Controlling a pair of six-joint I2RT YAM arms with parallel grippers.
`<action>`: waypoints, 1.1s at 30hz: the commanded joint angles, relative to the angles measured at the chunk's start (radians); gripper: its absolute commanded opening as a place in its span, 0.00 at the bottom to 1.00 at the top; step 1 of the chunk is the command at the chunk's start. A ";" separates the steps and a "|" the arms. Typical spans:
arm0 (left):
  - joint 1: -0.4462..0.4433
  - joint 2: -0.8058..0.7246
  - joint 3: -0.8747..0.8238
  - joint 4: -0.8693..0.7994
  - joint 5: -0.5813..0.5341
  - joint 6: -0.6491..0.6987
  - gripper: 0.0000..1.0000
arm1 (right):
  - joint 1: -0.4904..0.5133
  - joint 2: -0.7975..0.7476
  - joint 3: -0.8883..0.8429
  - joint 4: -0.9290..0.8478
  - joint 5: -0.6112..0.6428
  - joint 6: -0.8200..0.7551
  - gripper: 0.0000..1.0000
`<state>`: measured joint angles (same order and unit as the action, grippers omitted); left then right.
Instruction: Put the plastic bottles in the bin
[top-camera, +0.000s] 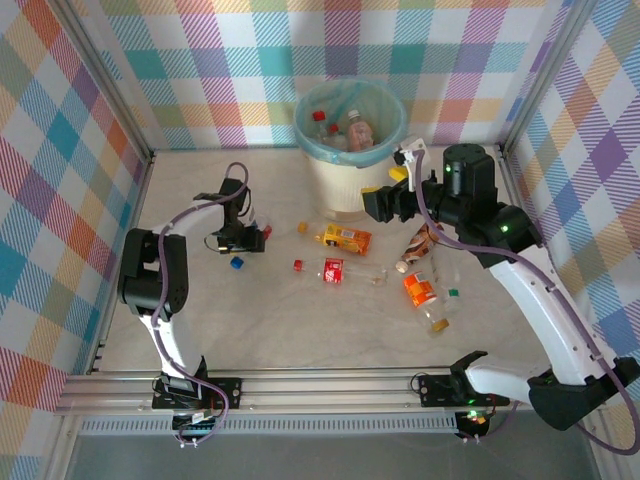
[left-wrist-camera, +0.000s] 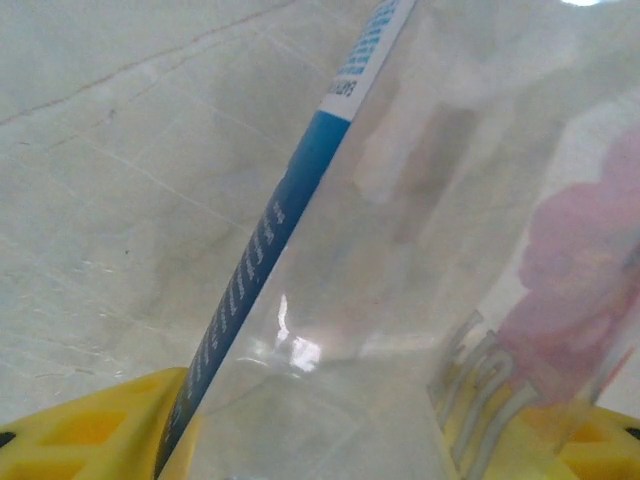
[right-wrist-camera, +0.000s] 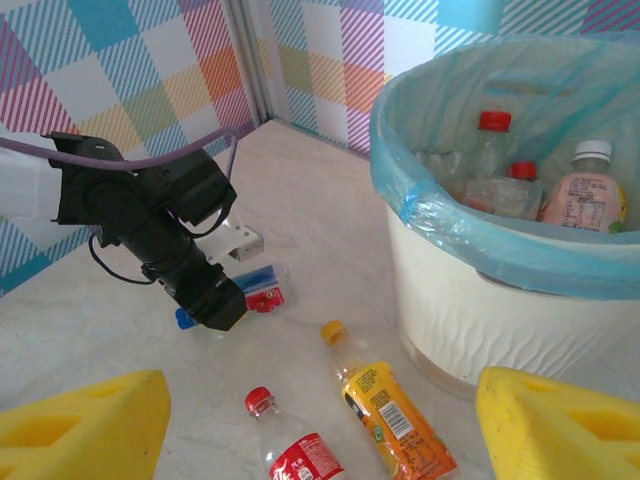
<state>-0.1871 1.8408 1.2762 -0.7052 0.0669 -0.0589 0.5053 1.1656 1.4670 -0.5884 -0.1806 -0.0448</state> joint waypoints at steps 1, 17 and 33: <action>0.002 -0.112 0.016 -0.010 -0.001 0.011 0.61 | -0.001 -0.030 0.013 0.008 0.000 0.009 0.80; -0.190 -0.726 -0.072 0.287 0.257 0.032 0.57 | 0.002 -0.024 -0.035 0.379 -0.421 0.242 0.84; -0.420 -0.798 0.069 0.271 0.331 0.076 0.57 | 0.141 0.121 0.095 0.420 -0.508 0.198 0.88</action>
<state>-0.5827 1.0389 1.3037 -0.4419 0.3695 -0.0071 0.6270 1.2793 1.5158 -0.1841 -0.6815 0.1944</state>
